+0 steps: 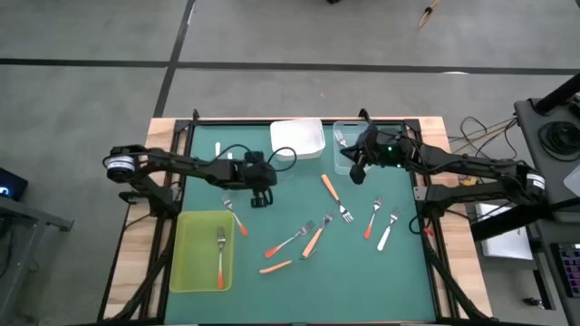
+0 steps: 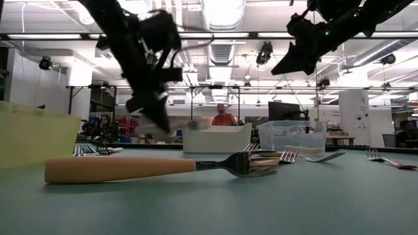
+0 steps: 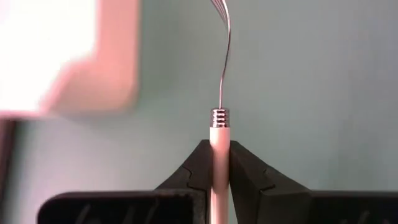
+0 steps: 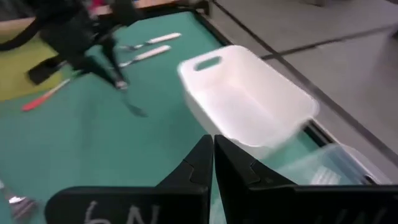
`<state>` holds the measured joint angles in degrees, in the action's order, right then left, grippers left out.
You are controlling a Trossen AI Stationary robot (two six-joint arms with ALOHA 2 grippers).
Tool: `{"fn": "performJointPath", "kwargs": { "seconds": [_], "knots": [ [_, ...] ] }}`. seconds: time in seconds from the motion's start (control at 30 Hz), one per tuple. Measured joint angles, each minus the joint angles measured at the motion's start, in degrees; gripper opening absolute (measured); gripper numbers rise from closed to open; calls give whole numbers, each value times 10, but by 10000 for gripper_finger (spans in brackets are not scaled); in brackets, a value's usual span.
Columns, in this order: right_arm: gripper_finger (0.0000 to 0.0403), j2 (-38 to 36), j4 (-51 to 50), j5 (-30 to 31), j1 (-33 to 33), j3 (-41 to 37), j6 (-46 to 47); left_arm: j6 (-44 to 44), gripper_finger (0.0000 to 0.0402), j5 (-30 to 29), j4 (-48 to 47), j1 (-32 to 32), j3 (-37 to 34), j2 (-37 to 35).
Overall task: Sort silverware by color (type)
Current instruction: Put the white fork into the white bin
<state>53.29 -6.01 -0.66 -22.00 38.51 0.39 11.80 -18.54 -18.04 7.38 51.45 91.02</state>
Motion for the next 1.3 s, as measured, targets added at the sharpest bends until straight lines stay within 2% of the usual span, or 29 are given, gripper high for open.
{"fn": "performJointPath", "kwargs": {
  "seconds": [0.17, 0.33, 0.43, 0.5, 0.73, 0.8, 0.93, 1.1, 1.3],
  "knots": [
    [9, 33, 77, -18, 1, 2, 1, 60, 17, -35, 56, -1, 52, -11],
    [10, 59, 149, -18, 1, 3, 17, 109, 17, -92, 160, 0, 77, -14],
    [18, 69, 175, -18, 1, 3, 31, 158, 17, -134, 217, 0, 81, -14],
    [30, 70, 160, -18, 0, 11, 7, 201, 17, -146, 225, 0, 86, -14],
    [98, 64, 6, -18, 0, 108, -149, 370, 17, -144, 231, 0, 88, -14],
    [119, 65, -26, -22, 3, 133, -197, 398, 17, -123, 246, 0, 88, -14],
    [149, 68, -58, -46, 13, 157, -260, 399, 17, -62, 263, 0, 99, -17],
    [161, 75, -74, -63, 16, 176, -270, 389, 17, -48, 262, 0, 119, -17],
    [151, 93, -70, -99, 20, 186, -272, 387, 17, -40, 266, 0, 131, -17]
  ]
}}
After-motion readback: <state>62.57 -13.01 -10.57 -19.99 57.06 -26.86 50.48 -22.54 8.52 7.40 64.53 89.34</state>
